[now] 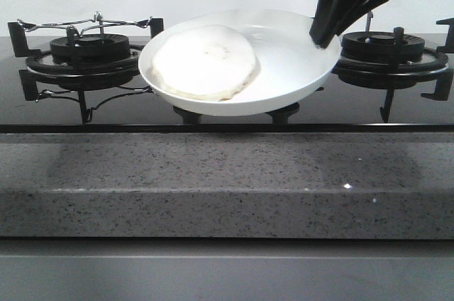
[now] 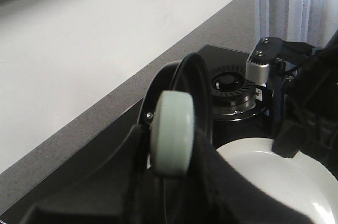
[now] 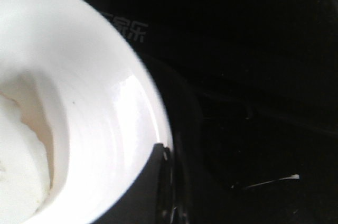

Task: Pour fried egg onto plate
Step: 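Return the empty pan to its burner with the left gripper and release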

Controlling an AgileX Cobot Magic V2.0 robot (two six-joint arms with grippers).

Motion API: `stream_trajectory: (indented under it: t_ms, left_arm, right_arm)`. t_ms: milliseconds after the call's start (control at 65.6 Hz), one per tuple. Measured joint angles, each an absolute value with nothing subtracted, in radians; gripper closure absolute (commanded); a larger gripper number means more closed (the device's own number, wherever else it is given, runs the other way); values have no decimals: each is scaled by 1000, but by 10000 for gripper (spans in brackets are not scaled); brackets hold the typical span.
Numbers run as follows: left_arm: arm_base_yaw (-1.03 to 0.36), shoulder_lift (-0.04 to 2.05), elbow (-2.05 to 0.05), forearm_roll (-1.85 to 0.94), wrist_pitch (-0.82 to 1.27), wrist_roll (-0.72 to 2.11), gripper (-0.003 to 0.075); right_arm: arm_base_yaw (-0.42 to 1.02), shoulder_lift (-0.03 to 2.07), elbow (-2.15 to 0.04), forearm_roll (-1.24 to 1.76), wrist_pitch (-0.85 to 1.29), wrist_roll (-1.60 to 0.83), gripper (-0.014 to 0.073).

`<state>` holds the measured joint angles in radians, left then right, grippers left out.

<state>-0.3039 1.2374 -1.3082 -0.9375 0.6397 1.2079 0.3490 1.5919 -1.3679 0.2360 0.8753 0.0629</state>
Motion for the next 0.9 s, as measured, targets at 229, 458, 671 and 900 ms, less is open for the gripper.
stream_trajectory:
  t_ms: [229,458,671,900]
  left_arm:
    - [-251,1237,-1308,-944,591,1083,740]
    - [-7,1276,-1310,-1013,597,761,740]
    - [219,1446,-1310,-1211,782,636,740]
    - [336,1639,-1310,-1382,933,622,740]
  right_arm:
    - [349,1592,-1368,236,875,63,661]
    - [349,1592,-1368,236,875,63,661]
    - [349,1592,-1368,236,875,63,661]
    - [349,1592,-1368,236,875,65,661]
